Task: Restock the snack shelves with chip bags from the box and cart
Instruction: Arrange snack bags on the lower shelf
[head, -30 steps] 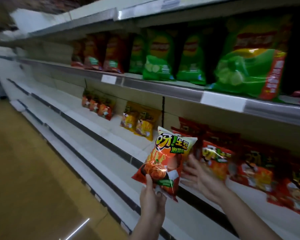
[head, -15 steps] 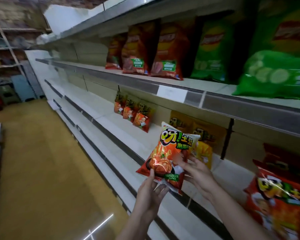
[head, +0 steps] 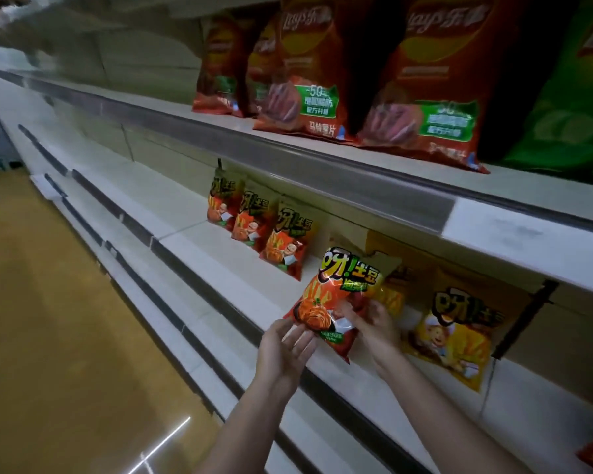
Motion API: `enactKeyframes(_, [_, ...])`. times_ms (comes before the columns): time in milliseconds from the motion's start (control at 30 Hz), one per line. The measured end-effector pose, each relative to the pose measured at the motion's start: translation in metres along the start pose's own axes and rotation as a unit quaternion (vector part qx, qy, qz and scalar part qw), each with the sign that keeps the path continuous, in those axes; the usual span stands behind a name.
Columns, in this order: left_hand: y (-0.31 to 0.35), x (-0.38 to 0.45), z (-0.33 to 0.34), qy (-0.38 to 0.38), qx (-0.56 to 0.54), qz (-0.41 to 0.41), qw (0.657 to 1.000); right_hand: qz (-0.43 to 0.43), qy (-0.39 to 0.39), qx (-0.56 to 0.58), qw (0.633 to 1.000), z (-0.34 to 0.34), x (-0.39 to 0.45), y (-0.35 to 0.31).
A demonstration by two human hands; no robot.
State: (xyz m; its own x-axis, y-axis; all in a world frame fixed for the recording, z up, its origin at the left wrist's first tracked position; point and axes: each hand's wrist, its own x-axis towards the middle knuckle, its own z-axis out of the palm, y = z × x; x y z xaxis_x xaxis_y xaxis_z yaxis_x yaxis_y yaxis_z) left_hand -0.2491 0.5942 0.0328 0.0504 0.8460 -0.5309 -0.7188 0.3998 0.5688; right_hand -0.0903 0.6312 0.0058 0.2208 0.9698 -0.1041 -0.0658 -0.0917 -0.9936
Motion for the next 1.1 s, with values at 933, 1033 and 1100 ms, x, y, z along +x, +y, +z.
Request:
enactKeyframes(933, [0.115,0.217,0.032,-0.141,0.307,-0.188,0.922,0.107,0.191,-0.365,0.905,0.086,0.153,0.011])
enactKeyframes(1033, [0.123,0.218,0.038,-0.129,0.302,-0.178,0.927,0.097,0.198,-0.377,0.900,0.086,0.150,0.006])
enactKeyframes(1100, [0.127,0.216,0.040,-0.131,0.291,-0.167,0.933,0.071,0.209,-0.372,0.902,0.089,0.143,0.001])
